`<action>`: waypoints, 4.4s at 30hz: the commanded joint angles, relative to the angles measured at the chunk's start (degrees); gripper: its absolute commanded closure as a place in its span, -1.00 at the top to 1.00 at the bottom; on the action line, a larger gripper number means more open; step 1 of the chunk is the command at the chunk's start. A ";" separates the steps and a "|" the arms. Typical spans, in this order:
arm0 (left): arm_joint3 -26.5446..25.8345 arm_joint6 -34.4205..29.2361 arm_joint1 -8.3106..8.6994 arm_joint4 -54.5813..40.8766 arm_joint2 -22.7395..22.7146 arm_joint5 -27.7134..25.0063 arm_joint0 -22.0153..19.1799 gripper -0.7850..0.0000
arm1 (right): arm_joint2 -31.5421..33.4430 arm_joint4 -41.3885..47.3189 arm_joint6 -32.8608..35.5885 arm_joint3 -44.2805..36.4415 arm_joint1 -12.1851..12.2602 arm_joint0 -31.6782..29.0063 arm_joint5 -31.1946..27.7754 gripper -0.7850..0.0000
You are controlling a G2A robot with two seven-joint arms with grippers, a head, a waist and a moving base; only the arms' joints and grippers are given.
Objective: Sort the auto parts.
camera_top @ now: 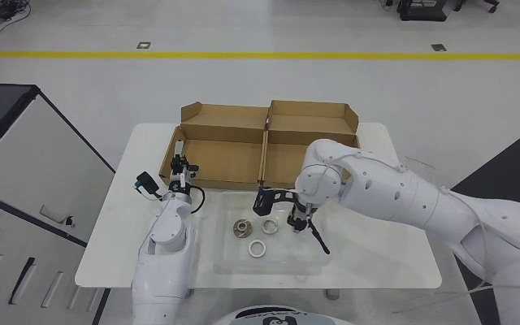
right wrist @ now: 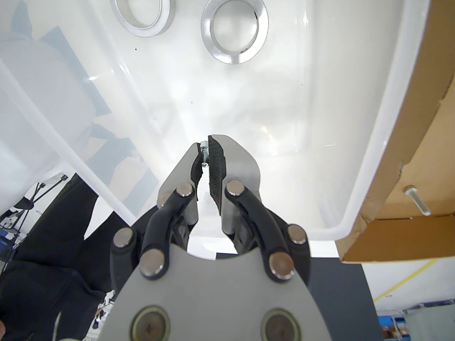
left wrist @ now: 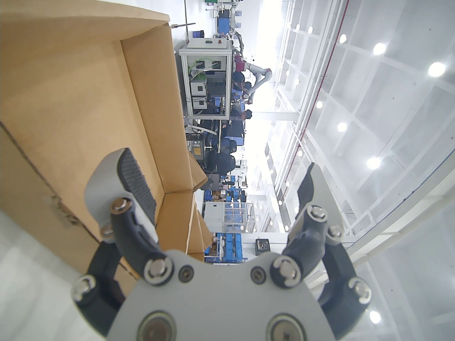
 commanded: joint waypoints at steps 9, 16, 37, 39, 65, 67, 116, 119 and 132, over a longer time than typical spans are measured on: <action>0.00 0.00 0.00 0.00 0.00 0.00 0.00 1.00 | 6.78 6.71 -7.52 3.90 3.65 -4.74 -2.92 -1.00; 0.00 0.00 0.00 0.00 0.00 0.00 0.00 1.00 | 12.20 11.97 -13.22 8.13 6.09 -8.36 -12.51 -1.00; 0.00 0.00 0.00 0.00 0.00 0.00 0.00 1.00 | 12.10 19.91 -34.99 13.63 11.41 -11.07 -41.52 -1.00; 0.00 0.00 0.00 0.00 0.00 0.00 0.00 1.00 | 10.41 19.75 -38.26 14.13 12.03 -10.22 -44.79 -1.00; 0.00 0.00 0.00 0.00 0.00 0.00 0.00 1.00 | 14.73 28.40 -41.64 5.40 14.58 -12.28 -48.16 -1.00; 0.00 0.00 0.00 0.00 0.00 0.00 0.00 1.00 | 14.73 28.40 -41.64 5.40 14.58 -12.28 -48.16 -1.00; 0.00 0.00 0.00 0.00 0.00 0.00 0.00 1.00 | 31.66 59.27 -41.61 -7.31 16.01 -28.65 -48.16 -1.00; 0.00 0.00 0.00 0.00 0.00 0.00 0.00 1.00 | 31.66 59.27 -41.61 -7.31 16.01 -28.65 -48.16 -1.00; 0.00 0.00 0.00 0.00 0.00 0.00 0.00 1.00 | 31.88 62.03 -44.67 -9.44 15.38 -29.68 -48.16 -1.00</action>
